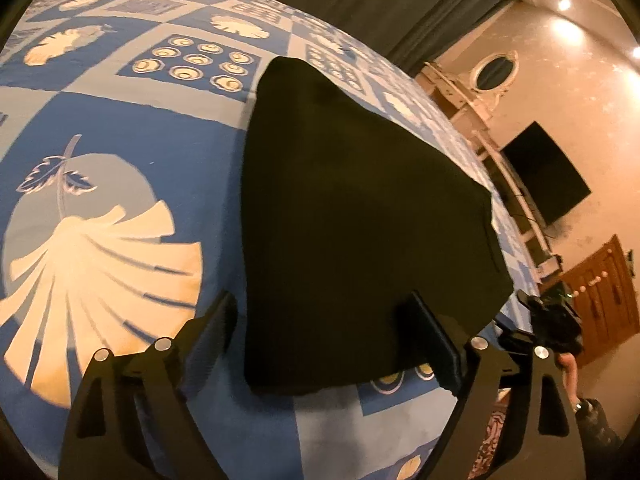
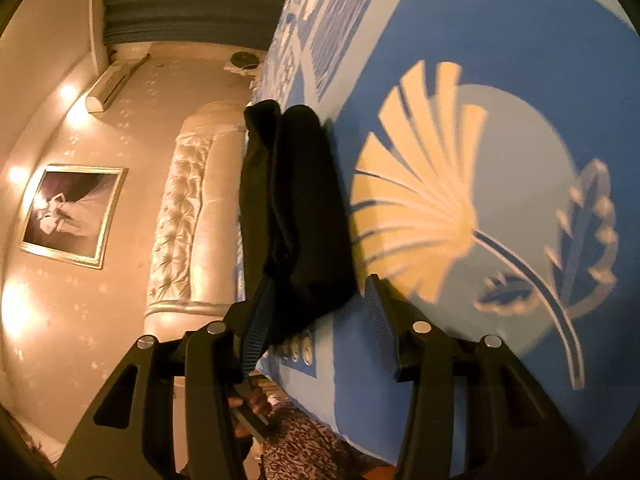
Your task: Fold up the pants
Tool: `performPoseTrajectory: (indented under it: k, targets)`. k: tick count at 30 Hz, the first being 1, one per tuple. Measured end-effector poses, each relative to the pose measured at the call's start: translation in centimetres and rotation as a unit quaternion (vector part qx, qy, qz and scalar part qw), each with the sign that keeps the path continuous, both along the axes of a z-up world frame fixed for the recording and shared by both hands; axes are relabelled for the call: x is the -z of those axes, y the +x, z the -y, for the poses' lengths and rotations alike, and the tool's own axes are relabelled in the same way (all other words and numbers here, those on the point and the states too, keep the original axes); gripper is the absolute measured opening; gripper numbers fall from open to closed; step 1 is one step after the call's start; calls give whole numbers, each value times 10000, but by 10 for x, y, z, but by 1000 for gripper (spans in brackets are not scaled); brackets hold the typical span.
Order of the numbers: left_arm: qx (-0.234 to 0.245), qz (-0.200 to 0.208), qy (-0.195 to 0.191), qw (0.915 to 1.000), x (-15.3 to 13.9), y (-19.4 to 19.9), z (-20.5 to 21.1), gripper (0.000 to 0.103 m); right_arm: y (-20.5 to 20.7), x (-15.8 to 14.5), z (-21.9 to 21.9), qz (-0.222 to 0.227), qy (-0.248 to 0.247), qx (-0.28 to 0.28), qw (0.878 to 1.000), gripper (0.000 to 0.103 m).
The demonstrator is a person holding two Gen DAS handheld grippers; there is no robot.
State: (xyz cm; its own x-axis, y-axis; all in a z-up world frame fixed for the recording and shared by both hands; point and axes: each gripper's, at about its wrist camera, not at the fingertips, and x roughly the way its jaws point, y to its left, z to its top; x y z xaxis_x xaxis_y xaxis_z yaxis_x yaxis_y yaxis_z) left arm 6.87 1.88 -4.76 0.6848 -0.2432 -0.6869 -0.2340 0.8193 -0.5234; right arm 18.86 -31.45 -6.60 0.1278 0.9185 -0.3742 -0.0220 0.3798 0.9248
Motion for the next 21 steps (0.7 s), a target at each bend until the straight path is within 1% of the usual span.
performPoseTrajectory:
  k: [4,8,9,10,11,12,13,14,15,16,17,18,19,20,21]
  targets:
    - [-207,-115,302,9993,-3,-9,6,87,-11,-5,8,-49,-372,157,9992,47]
    - [-430,-247,624,9968,-8,-18,13,87,-20,-12,11,4,-925,216,9955,50]
    - [-500,-274,692,9960,-10,-22,16,87,-24,-15,9,76,-1158,189,9931,51]
    - [-604,-306,811,9944,-12,-26,19,87,-27,-19,7,172,-1331,163,9908,56]
    - [-678,-322,938,9928,-14,-30,23,87,-30,-23,4,278,-1466,137,9887,64]
    - [-741,-329,1106,9906,-17,-33,26,87,-34,-29,-2,429,-1658,99,9852,67]
    - [-785,-338,1393,9866,-21,-37,34,87,-38,-32,-6,549,-1847,75,9812,71]
    - [-784,-341,1622,9830,-24,-40,40,87,-41,-36,-10,678,-2051,48,9764,74]
    - [-775,-361,1876,9785,-27,-42,46,87,-47,-41,-17,866,-2345,7,9682,75]
    - [-759,-394,2192,9719,-30,-45,54,87,-50,-45,-23,1012,-2596,-11,9604,76]
    - [-712,-396,2427,9667,-33,-48,62,87,-55,-48,-28,1167,-2885,-14,9504,77]
    - [-671,-379,2527,9645,-35,-51,67,87,-61,-53,-35,1349,-3248,-8,9361,78]
    - [-634,-335,2640,9618,-38,-56,74,87,-65,-55,-39,1456,-3451,2,9272,81]
    - [-628,-304,2674,9610,-41,-59,77,87,-69,-57,-42,1541,-3582,16,9208,81]
    - [-626,-261,2714,9601,-44,-63,80,87,-74,-59,-44,1625,-3643,40,9170,81]
